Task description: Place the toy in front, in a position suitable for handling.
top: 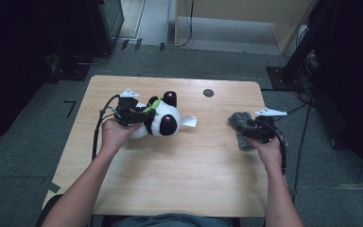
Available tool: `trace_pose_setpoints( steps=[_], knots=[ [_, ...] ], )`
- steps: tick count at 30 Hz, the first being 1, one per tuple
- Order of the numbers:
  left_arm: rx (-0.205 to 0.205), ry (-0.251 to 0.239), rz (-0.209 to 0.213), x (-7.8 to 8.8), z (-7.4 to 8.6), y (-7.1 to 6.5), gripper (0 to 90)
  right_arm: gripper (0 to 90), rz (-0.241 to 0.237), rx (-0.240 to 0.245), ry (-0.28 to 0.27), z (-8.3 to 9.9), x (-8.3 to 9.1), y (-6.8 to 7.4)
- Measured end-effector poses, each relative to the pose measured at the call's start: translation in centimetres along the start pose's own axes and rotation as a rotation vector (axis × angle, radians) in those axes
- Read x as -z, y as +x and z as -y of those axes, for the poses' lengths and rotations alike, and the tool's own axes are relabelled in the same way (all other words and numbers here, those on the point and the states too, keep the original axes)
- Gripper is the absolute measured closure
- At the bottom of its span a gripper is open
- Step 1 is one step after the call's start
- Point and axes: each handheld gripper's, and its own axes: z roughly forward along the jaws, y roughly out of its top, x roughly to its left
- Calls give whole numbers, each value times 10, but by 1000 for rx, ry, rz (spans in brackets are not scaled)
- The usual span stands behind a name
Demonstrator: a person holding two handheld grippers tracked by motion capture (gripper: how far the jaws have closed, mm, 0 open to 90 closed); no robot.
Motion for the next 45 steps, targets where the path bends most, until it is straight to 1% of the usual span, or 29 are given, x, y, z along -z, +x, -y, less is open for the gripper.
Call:
trace_pose_setpoints(
  steps=[1,2,3,4,5,6,7,9,11,15,18,19,20,22,23,25,26,29,31,32,36,37,38,39,41,42,43,44,45],
  knots=[
    [0,0,0,0,0,0,661,415,3,2,6,1,-2,-1],
    [-3,0,11,1,3,-8,660,415,5,0,13,1,-4,-3],
    [-3,0,11,1,3,-8,660,415,5,0,13,1,-4,-3],
    [-11,2,21,1,6,-15,660,415,8,-8,20,2,-9,-6],
    [-11,2,21,1,6,-15,660,415,8,-8,20,2,-9,-6],
    [-20,8,33,-1,9,-24,660,415,17,-19,27,3,-13,-9],
    [-20,8,33,-1,9,-24,659,415,17,-19,27,3,-13,-9],
    [-34,24,42,-4,11,-31,659,420,24,-19,32,5,-16,-10],
    [-35,34,50,-8,13,-36,659,421,32,-18,38,6,-18,-12],
    [-47,39,61,-13,17,-47,658,427,48,-17,36,8,-20,-16],
    [-55,43,72,-16,20,-55,658,434,62,-24,31,10,-21,-20],
    [-63,44,77,-19,21,-60,658,440,68,-36,35,12,-23,-23],
    [-63,44,77,-19,21,-60,657,440,68,-36,35,12,-23,-23],
    [-66,44,78,-22,23,-65,657,448,70,-44,46,13,-26,-25],
    [-59,39,85,-24,24,-67,656,454,74,-49,58,15,-29,-27],
    [-52,36,90,-25,25,-69,655,468,81,-49,70,17,-33,-28],
    [-54,32,91,-26,26,-72,655,478,87,-44,76,18,-35,-29],
    [-50,32,100,-27,26,-74,654,501,93,-49,87,19,-38,-30],
    [-49,28,103,-28,27,-77,653,534,94,-44,93,19,-41,-31],
    [-50,27,104,-29,28,-78,652,550,89,-50,95,19,-41,-31],
    [-42,18,110,-30,29,-77,640,665,76,-51,115,19,-42,-30],
    [-42,19,113,-30,29,-75,634,733,73,-66,125,18,-42,-29],
    [-42,19,113,-30,29,-75,628,733,73,-66,125,18,-42,-29],
    [-48,18,113,-30,30,-75,628,747,72,-89,133,17,-41,-29],
    [-60,18,109,-30,30,-76,599,766,60,-132,131,16,-39,-30],
    [-67,17,108,-30,30,-76,599,766,60,-132,131,16,-39,-30],
    [-73,17,107,-30,30,-76,586,769,56,-143,129,15,-39,-30],
    [-76,14,106,-30,30,-76,546,774,46,-164,124,13,-37,-30],
    [-89,12,105,-30,30,-75,525,774,40,-169,121,12,-36,-29]
  ],
)
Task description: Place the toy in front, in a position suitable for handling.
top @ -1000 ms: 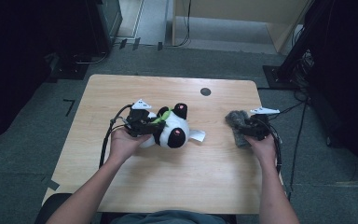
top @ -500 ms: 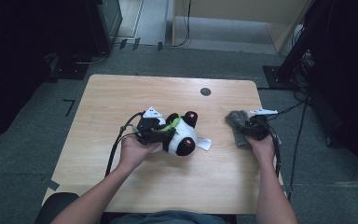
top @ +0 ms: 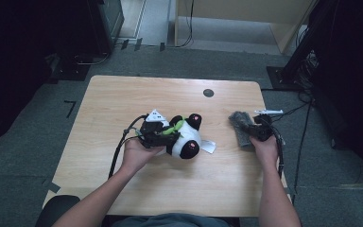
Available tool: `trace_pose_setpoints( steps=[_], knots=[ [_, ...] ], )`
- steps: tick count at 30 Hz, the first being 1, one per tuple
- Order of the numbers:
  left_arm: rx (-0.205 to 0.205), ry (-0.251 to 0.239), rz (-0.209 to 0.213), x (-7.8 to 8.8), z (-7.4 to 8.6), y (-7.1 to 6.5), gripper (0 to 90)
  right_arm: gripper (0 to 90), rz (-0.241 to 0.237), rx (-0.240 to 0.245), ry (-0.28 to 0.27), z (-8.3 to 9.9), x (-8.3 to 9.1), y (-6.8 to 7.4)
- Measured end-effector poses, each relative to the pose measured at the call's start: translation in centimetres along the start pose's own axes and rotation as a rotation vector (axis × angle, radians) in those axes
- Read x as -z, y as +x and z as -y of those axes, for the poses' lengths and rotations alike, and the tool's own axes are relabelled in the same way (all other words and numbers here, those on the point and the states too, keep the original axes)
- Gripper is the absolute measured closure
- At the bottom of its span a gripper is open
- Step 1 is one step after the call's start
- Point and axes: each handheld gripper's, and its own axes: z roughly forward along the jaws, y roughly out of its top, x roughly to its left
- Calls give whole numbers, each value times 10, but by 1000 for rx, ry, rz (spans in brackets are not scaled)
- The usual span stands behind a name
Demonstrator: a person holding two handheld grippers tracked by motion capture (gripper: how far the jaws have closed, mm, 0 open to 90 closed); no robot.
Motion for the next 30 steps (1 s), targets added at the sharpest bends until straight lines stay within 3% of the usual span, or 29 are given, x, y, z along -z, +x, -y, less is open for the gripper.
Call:
trace_pose_setpoints(
  steps=[5,8,18,23,26,30],
  knots=[
    [-16,-24,-2,5,-2,3,429,774,-22,3,-11,-3,3,4],
    [-4,-18,25,8,-2,8,380,775,-52,3,-9,-9,6,11],
    [-19,-52,30,18,-3,16,321,778,-102,46,-26,-22,17,29],
    [-8,-62,26,27,-2,24,297,776,-147,85,-32,-30,25,46],
    [-25,-51,9,31,0,29,280,777,-165,135,-40,-37,31,61],
    [-18,-38,5,35,3,33,270,776,-195,165,-57,-45,37,76]
  ],
)
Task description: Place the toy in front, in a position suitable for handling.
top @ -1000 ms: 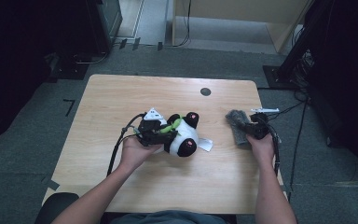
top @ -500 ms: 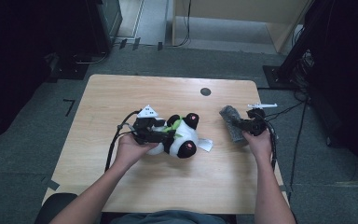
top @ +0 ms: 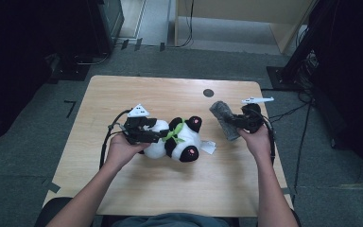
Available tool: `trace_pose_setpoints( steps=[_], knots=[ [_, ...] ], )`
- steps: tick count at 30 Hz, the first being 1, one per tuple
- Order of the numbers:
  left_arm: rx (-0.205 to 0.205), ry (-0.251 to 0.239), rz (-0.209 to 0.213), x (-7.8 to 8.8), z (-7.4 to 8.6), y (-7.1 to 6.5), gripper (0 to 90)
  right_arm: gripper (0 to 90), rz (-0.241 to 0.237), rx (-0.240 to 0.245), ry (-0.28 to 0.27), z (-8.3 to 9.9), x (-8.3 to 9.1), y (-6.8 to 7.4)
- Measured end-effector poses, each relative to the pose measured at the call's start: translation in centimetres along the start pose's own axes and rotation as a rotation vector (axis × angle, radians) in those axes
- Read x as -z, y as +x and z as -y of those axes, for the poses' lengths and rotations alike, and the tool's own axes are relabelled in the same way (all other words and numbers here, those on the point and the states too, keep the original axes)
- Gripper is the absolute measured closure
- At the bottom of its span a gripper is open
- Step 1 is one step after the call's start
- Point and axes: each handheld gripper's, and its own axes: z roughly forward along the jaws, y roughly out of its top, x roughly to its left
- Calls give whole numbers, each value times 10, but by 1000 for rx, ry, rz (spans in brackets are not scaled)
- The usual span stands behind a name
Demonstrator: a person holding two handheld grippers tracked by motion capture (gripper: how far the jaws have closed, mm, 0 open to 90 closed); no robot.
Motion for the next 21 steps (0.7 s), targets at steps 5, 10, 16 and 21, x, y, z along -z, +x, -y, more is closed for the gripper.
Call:
trace_pose_setpoints(
  steps=[5,10,16,21],
  knots=[
    [-15,13,-19,8,4,3,267,776,-20,32,6,-12,1,17],
    [-9,16,-33,14,11,5,269,776,-41,51,15,-20,1,30],
    [-6,27,-42,18,20,9,269,776,-73,81,17,-31,2,49],
    [6,21,-31,24,26,7,270,777,-105,115,27,-41,-1,66]
  ],
)
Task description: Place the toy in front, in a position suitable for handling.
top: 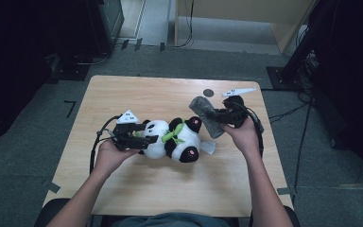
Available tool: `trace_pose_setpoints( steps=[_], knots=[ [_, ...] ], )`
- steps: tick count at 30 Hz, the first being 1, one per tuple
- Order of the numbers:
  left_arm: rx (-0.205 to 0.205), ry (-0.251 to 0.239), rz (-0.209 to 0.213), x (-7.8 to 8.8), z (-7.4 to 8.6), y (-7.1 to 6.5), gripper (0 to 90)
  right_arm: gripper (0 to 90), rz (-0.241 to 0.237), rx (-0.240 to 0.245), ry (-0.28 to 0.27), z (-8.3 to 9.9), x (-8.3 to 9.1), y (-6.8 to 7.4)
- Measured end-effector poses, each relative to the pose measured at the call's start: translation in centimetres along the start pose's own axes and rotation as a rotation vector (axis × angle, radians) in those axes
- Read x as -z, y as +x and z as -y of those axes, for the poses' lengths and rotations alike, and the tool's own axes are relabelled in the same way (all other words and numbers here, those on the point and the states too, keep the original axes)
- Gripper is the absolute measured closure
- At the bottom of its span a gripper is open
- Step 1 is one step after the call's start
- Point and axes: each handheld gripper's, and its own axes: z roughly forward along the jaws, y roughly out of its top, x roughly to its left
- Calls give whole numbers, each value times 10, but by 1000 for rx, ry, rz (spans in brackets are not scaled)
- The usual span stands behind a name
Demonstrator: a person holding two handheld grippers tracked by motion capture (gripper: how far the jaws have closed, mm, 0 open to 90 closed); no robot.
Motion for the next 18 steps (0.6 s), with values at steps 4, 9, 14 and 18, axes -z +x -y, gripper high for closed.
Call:
trace_pose_setpoints(
  steps=[4,9,14,18],
  knots=[
    [7,-11,4,4,7,0,269,777,-27,41,21,-12,-7,16],
    [24,10,4,3,17,2,266,776,-56,82,18,-25,-12,33],
    [37,-9,-2,5,22,4,245,776,-99,106,36,-40,-23,50],
    [28,-7,-16,6,25,3,235,777,-113,130,42,-45,-30,59]
  ],
)
